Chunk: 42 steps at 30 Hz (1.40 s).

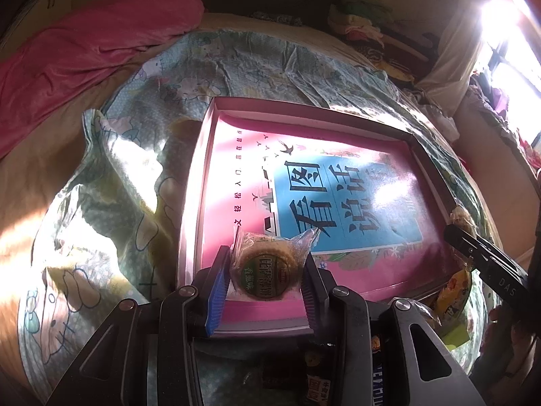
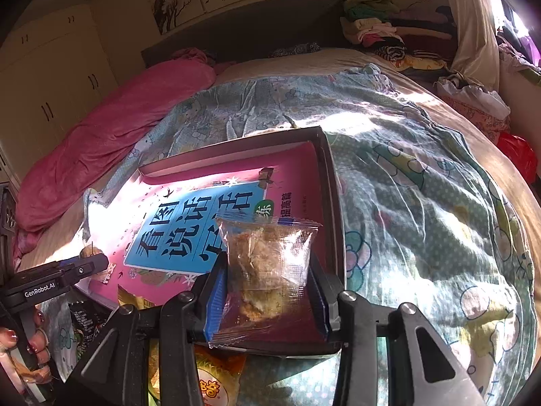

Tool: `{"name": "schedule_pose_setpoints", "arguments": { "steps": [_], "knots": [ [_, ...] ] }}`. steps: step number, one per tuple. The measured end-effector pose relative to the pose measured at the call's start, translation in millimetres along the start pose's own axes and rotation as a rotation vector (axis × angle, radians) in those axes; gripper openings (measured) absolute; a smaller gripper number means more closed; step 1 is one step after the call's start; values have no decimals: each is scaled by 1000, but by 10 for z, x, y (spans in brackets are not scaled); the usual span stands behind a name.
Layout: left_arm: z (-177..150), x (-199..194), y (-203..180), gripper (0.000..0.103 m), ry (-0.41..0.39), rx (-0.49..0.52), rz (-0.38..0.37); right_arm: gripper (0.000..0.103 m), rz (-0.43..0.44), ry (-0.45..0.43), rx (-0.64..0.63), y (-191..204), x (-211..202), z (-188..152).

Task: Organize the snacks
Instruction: 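Carry the pastry with the left tool while the right carries the cookie bag to the box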

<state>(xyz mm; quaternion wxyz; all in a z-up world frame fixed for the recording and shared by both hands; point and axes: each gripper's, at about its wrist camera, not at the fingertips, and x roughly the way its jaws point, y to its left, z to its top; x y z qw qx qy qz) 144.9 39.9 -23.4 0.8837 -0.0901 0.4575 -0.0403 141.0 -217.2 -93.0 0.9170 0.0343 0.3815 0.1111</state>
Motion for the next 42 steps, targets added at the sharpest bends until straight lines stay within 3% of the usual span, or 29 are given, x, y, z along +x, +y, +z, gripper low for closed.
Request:
{"name": "schedule_pose_setpoints", "arguments": {
  "steps": [13, 42],
  "knots": [
    [-53, 67, -82, 40, 48, 44, 21, 44, -46, 39, -67, 68, -14, -18],
    [-25, 47, -6, 44, 74, -3, 21, 44, -33, 60, -82, 86, -83, -71]
  ]
}}
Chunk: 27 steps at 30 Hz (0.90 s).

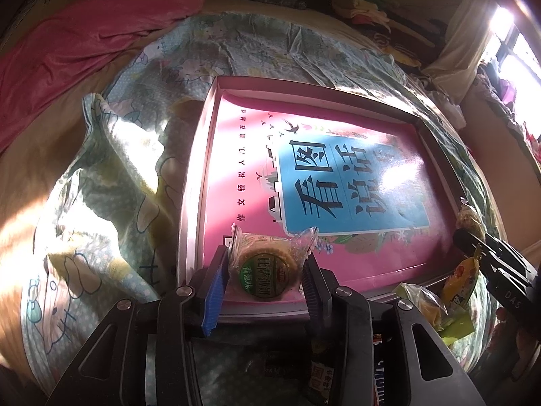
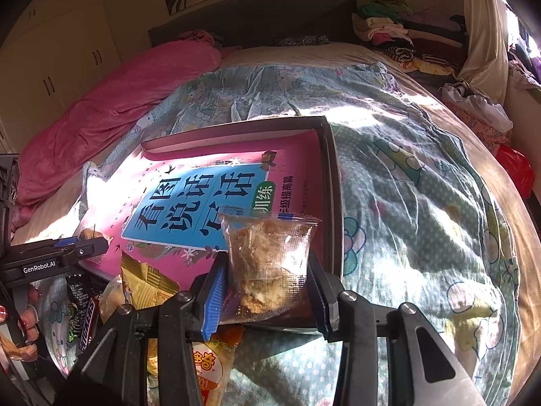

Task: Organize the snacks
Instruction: 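Carry the pastry with the left tool while the right carries the cookie bag to the box, then lower the pastry into the box with the left tool while the right releases the cookie bag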

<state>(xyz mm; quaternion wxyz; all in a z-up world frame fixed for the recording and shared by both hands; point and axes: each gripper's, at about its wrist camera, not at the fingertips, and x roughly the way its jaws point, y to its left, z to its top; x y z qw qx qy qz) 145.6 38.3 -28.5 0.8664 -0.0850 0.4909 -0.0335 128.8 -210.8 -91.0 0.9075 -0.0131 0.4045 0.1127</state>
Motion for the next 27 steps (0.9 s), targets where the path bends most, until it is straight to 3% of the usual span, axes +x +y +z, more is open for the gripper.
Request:
{"name": "schedule_pose_setpoints", "arguments": {
  "steps": [10, 14, 27],
  "knots": [
    [-20, -21, -20, 47, 3, -3, -17, 46, -5, -4, -7, 10, -6, 13],
    [-22, -50, -35, 50, -5, 2, -20, 57, 1, -19, 3, -3, -36, 22],
    [3, -260, -28, 68, -54, -9, -36, 58, 13, -67, 51, -101, -145, 69]
  ]
}}
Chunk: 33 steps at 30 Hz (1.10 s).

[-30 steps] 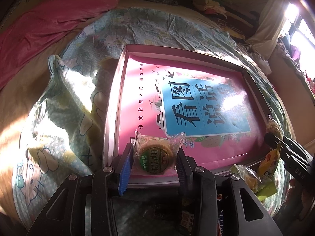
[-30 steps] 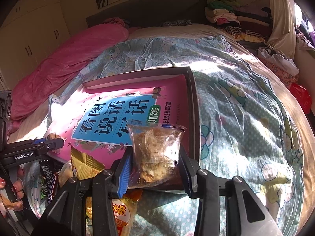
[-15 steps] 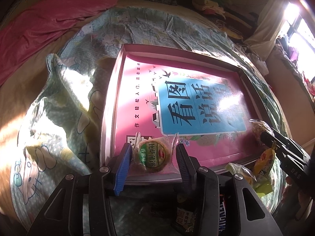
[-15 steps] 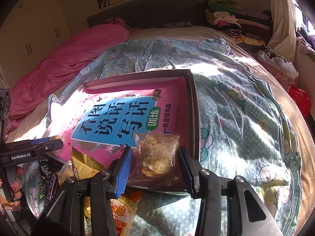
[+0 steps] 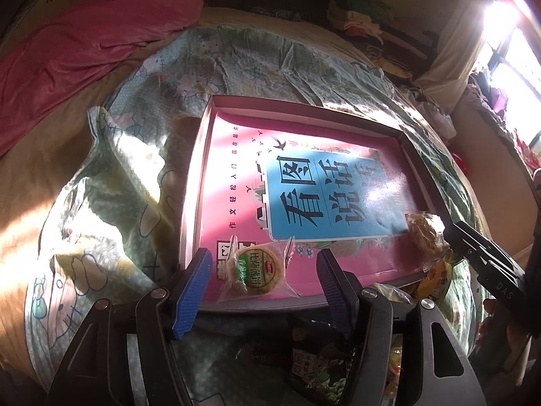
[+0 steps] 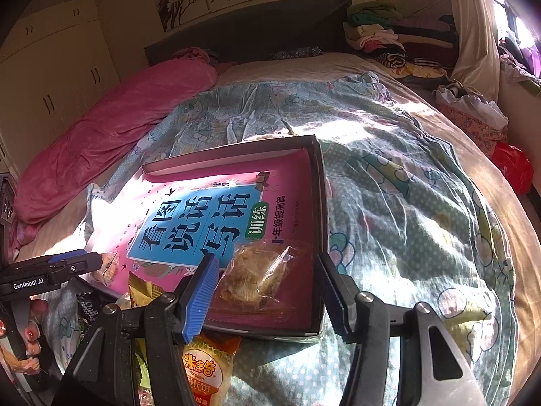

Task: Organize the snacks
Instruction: 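Lower the pastry into the box with the left tool while the right releases the cookie bag, then move both tools back over the remaining snack pile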

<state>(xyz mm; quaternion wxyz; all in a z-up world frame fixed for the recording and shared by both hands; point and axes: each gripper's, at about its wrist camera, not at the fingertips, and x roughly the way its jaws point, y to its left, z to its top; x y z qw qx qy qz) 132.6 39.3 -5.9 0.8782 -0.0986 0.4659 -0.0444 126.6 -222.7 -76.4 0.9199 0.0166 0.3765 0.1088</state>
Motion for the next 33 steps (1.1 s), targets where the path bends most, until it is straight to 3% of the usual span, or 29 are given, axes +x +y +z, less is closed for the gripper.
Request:
{"name": "schedule_pose_setpoints", "arguments": {
  "steps": [12, 33],
  "knots": [
    [-37, -251, 33, 70, -30, -34, -52, 63, 46, -135, 15, -1, -326, 83],
    [-413, -381, -58, 70, 19, 48, -75, 64, 89, -101, -20, 243, -585, -211]
  ]
}}
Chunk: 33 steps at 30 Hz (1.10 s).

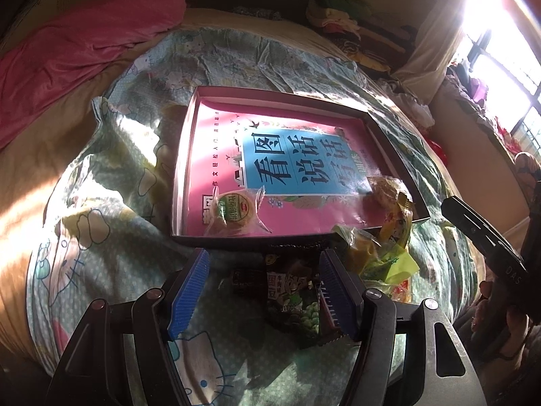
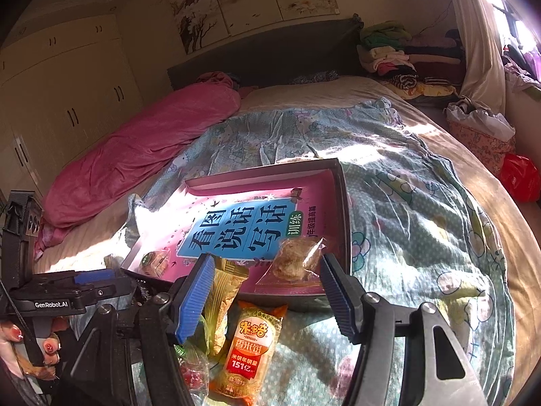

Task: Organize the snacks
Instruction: 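Move both tools back over the remaining snack pile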

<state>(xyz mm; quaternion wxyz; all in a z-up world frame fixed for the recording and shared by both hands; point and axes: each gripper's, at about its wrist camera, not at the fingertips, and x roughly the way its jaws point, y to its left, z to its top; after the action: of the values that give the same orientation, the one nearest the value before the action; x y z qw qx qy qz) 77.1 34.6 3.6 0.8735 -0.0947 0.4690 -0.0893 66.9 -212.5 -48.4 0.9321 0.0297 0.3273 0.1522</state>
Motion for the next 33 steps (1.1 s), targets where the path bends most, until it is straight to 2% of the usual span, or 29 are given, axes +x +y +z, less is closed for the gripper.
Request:
{"name": "schedule_pose_setpoints", "arguments": {
  "steps": [8, 22, 31, 33],
  "knots": [
    [-128, 38, -1, 70, 41, 7, -15, 64, 17, 46, -15, 129, -37, -154],
    [-186, 70, -18, 69, 58, 5, -57, 64, 48, 138, -49, 325, 4, -357],
    [-215, 120, -11, 60, 75, -9, -93, 64, 84, 232, -95, 497, 110, -528],
    [-219, 135, -3, 55, 80, -14, -102, 64, 93, 256, -103, 527, 141, -569]
  ]
}}
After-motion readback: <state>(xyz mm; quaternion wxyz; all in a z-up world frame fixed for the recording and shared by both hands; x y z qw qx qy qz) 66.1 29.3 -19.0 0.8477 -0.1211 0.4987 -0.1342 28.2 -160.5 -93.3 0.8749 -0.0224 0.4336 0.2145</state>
